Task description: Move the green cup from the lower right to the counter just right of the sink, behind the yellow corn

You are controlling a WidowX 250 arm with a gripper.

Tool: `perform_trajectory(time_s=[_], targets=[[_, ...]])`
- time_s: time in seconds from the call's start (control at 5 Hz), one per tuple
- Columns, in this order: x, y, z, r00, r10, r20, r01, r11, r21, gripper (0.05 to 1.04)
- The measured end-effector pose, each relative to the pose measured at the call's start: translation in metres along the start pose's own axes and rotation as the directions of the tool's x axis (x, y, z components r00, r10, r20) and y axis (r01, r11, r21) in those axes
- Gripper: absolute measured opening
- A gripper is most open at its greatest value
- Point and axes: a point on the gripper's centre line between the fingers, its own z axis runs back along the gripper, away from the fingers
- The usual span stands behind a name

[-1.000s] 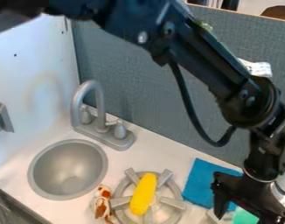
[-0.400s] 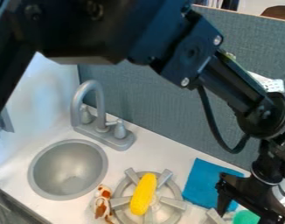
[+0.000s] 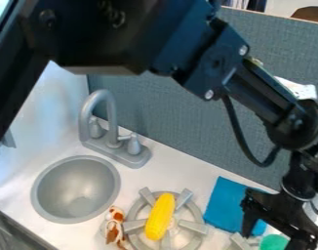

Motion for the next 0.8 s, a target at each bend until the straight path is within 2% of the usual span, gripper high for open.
perform_trajectory(time_s=[0.2,0.4,0.6,0.8], targets=[[0.004,0.012,0.000,1.000,0.020,-0.009,-0.020,1.000,0.002,1.001],[0.000,0.016,-0.010,0.999,0.010,-0.043,-0.010,1.000,0.017,1.001],[0.014,0.006,-0.025,0.999,0.020,-0.045,-0.020,1.000,0.005,1.001],[0.014,0.001,-0.027,0.999,0.010,-0.041,-0.011,1.000,-0.010,0.946]])
